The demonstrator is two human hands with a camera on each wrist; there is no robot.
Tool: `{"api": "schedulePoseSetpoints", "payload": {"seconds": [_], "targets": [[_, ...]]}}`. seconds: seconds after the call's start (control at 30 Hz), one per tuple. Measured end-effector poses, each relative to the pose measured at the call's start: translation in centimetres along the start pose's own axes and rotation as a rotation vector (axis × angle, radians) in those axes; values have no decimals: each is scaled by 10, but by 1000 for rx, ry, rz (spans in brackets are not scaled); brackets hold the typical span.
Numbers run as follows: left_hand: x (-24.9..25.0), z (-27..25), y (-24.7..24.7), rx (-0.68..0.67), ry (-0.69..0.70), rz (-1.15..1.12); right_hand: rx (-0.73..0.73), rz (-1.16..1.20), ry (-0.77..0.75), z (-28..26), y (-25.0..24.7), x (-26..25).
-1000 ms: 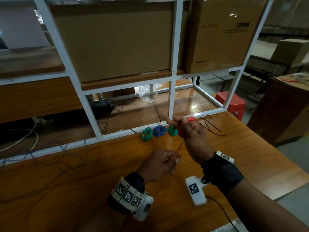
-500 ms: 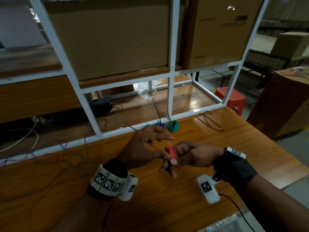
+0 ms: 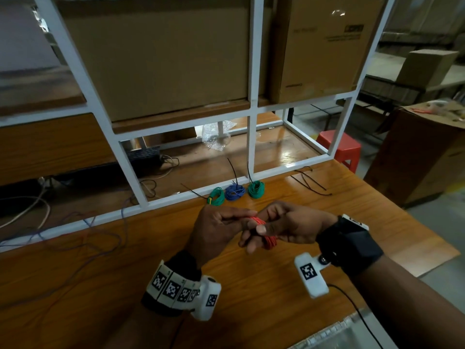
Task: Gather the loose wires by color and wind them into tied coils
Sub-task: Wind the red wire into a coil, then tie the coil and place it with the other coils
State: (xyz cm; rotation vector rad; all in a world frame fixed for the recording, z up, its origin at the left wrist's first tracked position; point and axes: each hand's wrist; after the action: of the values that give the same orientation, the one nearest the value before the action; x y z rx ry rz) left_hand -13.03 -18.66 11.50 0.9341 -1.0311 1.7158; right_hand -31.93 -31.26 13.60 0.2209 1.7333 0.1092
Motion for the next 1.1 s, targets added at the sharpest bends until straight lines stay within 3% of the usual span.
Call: {"api": "schedulePoseSetpoints", "payload": {"seconds": [0.17,0.33,0.47,0.53,0.63,0.8,0.97,1.1], "targets": [[-7,-14,2,203,-14,6,472,-111,-91,-12,-3,1],[-14,-25,10,324,-11,83,629,-284,-106,-21,22,20],[-15,-23,33,363,-101,28,789,-390,-288,-24,33,50],[-10,-23,49,337,-216,-111,875,-382,-344,-33,28,64],[-7,-19,74,276,-400,-245,942,-387,-344,-50,10,83],[-13,6,108,140,-686,-240,969,-310,-333,-88,-24,100],[-7,34,124,-64,-690,-99,877,-354,-262,-112,-56,96],[-16,48,118,-147,-702,-62,808,-489,-201,-106,-72,90]]}}
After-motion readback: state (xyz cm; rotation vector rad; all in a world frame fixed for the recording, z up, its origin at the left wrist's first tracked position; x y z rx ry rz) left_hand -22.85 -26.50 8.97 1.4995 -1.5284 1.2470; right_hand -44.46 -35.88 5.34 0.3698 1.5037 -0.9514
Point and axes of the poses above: each hand's wrist, its own z-axis towards the middle knuckle, its own y-axis out of the palm, x = y × z, and after that the axes turned 2 degrees about x, right-handed
